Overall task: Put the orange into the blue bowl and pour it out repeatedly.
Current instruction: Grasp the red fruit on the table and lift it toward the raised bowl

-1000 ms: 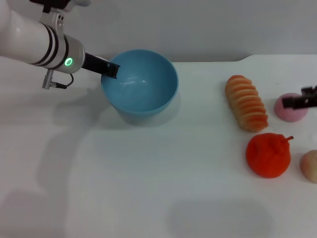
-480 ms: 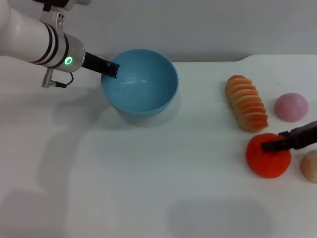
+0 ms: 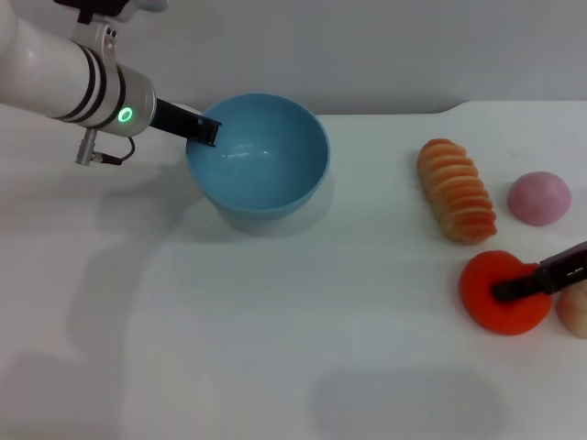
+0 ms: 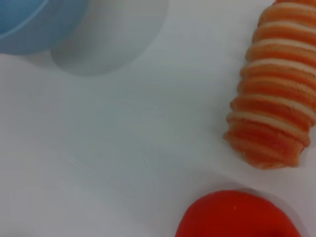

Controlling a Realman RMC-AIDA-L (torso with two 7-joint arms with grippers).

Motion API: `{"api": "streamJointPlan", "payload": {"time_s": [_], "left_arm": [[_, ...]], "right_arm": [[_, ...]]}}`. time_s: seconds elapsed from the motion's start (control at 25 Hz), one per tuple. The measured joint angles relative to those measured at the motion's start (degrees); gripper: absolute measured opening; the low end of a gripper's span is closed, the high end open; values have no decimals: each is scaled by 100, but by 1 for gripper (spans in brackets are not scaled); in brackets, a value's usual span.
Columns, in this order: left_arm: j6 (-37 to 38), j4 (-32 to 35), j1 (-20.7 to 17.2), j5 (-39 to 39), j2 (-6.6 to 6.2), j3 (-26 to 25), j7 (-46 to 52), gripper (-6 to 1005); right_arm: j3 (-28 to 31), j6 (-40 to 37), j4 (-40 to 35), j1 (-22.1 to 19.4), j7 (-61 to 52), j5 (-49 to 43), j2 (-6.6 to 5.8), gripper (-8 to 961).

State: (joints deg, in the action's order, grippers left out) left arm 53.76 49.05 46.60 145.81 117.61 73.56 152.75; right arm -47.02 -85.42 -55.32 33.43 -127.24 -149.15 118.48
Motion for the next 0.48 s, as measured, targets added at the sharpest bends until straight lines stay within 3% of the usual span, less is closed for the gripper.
{"api": "streamJointPlan", "payload": {"time_s": [0.2,0.32,0.48], "left_arm": [[-3,-1,-2,0,6,0,-5,-2],[-13,-8,-8,0,7,0,-5,-2],[-54,-30,-11,0,8,3,-9,-1]], "right_arm": [[-69,92,11,19,29,6,10,579],[-73,116,3,20,103,13,10,371],[-76,95,-65,27,186,32,3,299]]}}
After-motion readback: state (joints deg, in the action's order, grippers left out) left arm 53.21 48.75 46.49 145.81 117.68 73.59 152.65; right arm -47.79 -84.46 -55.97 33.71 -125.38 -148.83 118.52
